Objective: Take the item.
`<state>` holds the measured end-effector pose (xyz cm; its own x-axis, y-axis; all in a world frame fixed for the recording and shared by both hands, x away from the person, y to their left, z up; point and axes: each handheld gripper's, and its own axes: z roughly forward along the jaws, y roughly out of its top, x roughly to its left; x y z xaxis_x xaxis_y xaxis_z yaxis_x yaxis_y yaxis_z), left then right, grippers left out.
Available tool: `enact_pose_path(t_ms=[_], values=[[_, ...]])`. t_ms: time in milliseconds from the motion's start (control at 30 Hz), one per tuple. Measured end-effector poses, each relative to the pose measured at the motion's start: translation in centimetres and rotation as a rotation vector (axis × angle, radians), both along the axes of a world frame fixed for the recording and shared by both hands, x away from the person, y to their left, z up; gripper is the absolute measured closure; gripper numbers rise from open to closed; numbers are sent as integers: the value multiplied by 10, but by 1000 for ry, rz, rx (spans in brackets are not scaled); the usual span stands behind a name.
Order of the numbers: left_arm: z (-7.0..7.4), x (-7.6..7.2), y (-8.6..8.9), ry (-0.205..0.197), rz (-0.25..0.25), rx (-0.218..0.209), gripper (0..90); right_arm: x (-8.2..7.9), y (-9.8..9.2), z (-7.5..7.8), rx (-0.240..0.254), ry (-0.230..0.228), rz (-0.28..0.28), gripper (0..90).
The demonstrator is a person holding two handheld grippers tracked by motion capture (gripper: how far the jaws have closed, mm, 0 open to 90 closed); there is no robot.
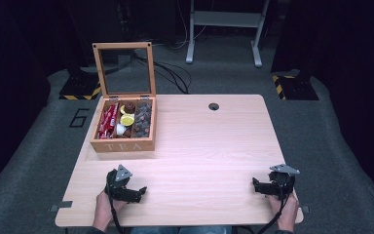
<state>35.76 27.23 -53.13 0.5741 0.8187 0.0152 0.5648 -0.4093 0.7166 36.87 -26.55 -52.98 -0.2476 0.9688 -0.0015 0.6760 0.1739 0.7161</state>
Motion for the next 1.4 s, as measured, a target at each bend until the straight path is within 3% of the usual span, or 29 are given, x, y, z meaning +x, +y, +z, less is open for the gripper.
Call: enact_pose_path(t_ms=[533, 800, 967, 1400], values=[[0, 0, 0, -3, 0, 2, 0, 0, 0, 0, 3, 0, -3, 0], [1, 1, -1, -1, -23, 7, 0, 0, 0, 0, 1, -1, -1, 0], [5, 2, -2, 5, -32, -3, 1, 0, 0, 0, 2, 0, -1, 0], [24, 8, 6, -26, -18, -20, 1, 0, 0, 0, 3, 0, -2, 0]])
